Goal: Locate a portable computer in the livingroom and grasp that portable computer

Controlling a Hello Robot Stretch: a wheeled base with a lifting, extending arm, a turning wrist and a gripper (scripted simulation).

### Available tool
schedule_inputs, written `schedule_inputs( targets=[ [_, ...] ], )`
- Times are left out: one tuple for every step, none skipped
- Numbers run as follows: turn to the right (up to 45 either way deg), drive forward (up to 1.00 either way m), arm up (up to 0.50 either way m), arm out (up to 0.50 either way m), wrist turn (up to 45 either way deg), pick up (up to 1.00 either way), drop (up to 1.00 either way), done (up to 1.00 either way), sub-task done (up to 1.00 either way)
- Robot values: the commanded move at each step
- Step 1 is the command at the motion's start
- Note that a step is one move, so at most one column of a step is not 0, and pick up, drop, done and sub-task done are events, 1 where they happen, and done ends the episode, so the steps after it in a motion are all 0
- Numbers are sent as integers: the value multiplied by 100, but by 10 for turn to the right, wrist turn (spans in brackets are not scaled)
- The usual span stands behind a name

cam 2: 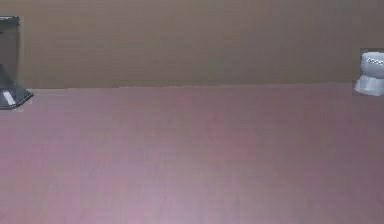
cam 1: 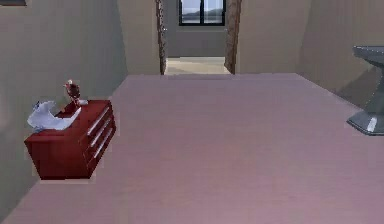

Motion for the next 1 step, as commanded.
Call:
schedule_inputs(
  targets=[
    [0, 100, 0, 0, 0, 0, 0, 0, 0]
  ],
)
